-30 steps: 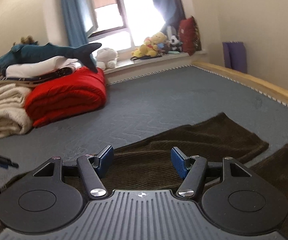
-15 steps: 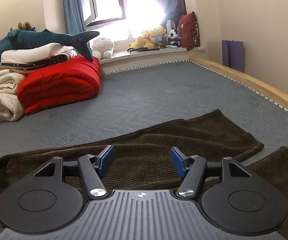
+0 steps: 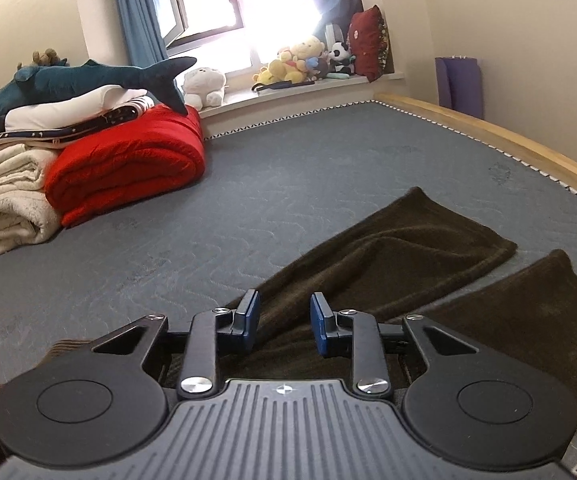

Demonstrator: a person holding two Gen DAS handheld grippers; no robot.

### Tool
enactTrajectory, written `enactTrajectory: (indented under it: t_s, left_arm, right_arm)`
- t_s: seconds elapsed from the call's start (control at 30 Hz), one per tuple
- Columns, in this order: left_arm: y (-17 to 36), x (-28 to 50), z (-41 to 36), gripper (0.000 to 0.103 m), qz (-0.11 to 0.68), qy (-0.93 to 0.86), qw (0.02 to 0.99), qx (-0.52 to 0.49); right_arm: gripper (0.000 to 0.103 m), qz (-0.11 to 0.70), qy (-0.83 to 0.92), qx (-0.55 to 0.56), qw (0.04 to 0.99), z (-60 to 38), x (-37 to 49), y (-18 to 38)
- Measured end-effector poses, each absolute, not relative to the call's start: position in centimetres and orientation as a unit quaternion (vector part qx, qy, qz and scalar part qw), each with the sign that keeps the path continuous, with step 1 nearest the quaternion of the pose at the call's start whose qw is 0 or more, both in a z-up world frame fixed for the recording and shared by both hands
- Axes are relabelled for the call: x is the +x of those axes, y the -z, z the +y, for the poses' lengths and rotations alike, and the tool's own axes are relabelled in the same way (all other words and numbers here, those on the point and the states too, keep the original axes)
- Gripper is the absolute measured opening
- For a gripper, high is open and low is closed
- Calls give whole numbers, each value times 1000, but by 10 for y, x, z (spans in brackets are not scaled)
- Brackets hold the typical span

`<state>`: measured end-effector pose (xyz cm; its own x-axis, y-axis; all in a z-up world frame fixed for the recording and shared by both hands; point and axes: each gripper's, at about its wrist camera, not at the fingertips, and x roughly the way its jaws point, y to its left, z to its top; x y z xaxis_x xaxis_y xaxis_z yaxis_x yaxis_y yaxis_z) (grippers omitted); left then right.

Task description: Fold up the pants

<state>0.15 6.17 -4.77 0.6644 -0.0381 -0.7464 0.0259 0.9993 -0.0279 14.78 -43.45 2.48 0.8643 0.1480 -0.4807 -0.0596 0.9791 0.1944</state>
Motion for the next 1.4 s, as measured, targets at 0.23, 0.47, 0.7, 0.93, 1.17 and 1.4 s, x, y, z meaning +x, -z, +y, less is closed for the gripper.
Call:
enactTrajectory:
  t_s: [0.23, 0.47, 0.7, 0.93, 1.17, 1.4]
  left_arm:
    - [23, -18, 86, 44, 369, 13, 914, -167]
    - [61, 4, 101, 73, 439, 17, 856, -272]
    - [80, 22, 128, 81, 417, -8, 844, -338]
    - [81, 29, 144, 82, 395, -38, 844, -361]
    - [83, 34, 149, 28, 407, -68, 852, -321]
    - [68, 32, 134, 19, 382, -76, 886, -251]
  right_arm:
    - [30, 257, -29, 69, 963, -458, 130, -17]
    - [36, 261, -4, 82, 962, -487, 113, -9]
    - [40, 262, 9, 90, 961, -499, 111, -5]
    - [41, 264, 3, 82, 961, -490, 118, -3]
    - [41, 276, 1, 80, 958, -483, 125, 2]
    - [41, 277, 1, 75, 958, -477, 129, 3]
